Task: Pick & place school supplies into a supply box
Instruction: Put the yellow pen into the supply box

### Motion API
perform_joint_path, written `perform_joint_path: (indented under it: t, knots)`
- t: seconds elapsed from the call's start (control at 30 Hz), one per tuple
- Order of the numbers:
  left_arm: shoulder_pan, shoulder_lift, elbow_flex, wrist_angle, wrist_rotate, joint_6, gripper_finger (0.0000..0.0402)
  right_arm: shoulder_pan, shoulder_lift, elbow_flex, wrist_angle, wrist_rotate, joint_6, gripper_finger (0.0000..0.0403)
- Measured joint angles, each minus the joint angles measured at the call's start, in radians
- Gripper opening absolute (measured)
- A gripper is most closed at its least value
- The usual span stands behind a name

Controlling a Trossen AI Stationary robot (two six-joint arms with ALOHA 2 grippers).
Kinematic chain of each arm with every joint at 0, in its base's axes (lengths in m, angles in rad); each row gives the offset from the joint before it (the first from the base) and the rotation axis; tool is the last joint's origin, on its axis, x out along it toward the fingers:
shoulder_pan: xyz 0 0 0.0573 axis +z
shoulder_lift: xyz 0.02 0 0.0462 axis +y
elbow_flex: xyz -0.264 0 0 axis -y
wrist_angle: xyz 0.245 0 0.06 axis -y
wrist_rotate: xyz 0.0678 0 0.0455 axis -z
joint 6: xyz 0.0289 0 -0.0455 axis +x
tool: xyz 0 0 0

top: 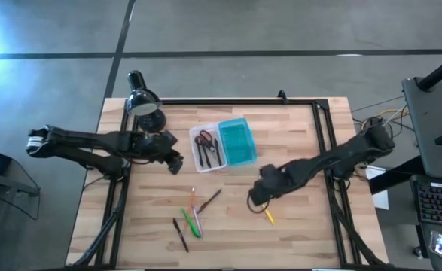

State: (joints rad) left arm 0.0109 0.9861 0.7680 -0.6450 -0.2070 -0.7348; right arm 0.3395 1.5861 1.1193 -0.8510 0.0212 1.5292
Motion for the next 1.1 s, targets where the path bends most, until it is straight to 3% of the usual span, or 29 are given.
perform_joint_path:
  t: [0.27, 0.57, 0.87, 1.1]
  knots:
    - [0.0, -0.063, -0.038, -0.007, 0.036, 0.072, 0.0102, 0.07, 0.212, 0.156, -0.093, -0.049, 0.016, 0.0224]
    - [0.0, -0.093, -0.056, -0.039, 0.067, 0.078, 0.0102, 0.067, 0.293, 0.138, -0.076, -0.051, 0.011, 0.0218]
    - [0.0, -0.095, -0.056, -0.04, 0.065, 0.035, 0.0102, 0.07, 0.303, 0.049, 0.1, -0.062, 0.008, 0.0154]
    - [0.0, -0.093, -0.056, -0.04, 0.054, -0.019, 0.0102, 0.072, 0.32, 0.009, 0.107, -0.073, -0.024, 0.0099]
